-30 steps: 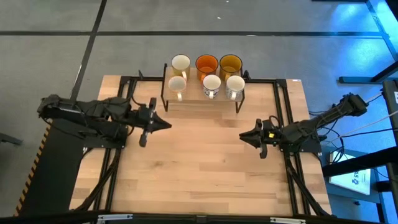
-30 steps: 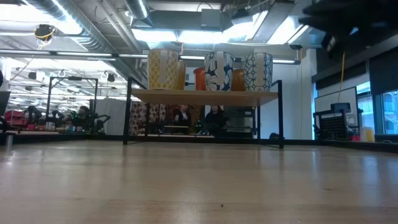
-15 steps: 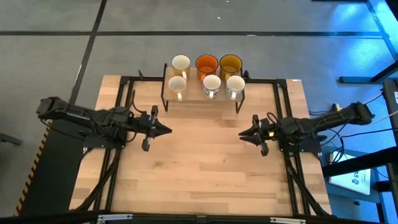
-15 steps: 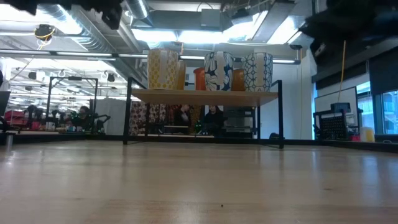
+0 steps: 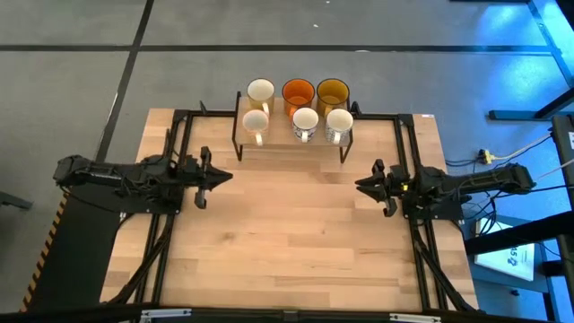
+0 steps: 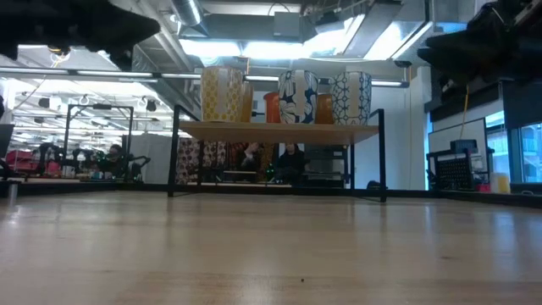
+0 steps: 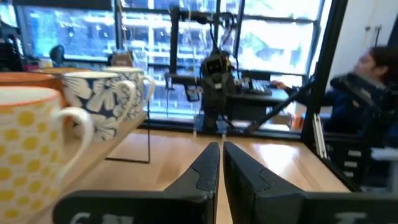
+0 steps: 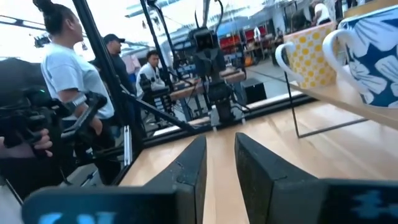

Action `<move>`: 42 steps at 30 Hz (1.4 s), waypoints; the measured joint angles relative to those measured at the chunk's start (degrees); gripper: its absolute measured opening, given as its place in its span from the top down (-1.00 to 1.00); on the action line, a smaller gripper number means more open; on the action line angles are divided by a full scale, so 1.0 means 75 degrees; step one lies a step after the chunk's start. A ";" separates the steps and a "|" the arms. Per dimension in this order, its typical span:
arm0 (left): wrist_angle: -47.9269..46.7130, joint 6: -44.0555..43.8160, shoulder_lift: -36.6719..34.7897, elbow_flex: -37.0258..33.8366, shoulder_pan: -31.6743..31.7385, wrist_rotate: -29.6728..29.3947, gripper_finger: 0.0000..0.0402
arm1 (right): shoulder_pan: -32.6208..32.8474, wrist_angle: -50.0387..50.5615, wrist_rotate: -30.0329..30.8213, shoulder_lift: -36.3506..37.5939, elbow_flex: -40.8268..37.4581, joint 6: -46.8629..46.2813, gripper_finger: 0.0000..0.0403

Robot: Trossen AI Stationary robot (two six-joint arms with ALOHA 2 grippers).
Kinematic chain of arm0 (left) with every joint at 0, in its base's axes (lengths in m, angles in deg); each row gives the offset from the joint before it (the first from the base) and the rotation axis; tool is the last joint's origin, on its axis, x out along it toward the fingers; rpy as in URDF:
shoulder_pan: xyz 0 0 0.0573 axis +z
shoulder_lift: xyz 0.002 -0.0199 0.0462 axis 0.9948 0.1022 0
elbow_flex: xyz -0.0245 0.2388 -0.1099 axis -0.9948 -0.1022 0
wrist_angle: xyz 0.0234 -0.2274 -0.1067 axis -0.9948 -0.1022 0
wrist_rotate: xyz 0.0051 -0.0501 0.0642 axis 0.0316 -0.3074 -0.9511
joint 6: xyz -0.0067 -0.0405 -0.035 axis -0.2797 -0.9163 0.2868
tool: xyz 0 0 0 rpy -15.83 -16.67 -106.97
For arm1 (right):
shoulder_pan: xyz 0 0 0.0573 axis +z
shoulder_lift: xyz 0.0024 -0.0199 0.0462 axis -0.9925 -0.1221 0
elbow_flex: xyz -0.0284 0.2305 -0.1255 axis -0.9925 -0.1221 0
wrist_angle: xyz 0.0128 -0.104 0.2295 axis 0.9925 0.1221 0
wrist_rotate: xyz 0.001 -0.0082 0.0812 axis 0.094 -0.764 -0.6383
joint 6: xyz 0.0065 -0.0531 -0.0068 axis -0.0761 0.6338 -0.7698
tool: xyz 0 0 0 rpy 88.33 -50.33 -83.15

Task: Place coffee mugs
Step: Return to Home Position

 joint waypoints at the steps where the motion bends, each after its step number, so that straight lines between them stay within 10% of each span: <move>1: 0.0033 -0.0033 -0.0227 -0.0138 0.0039 0.0005 0.92 | 0.0000 0.0150 0.0013 0.0164 -0.0009 0.0025 0.64; 15: -0.1268 -0.1000 -0.2830 -0.1403 0.0112 -0.0058 0.92 | 0.0003 0.2024 0.0319 0.2025 -0.0006 0.0170 0.64; 42: -0.1852 -0.0990 -0.2732 -0.1400 0.0112 0.0038 0.92 | 0.0006 0.3344 0.0252 0.2455 -0.0003 0.0268 0.64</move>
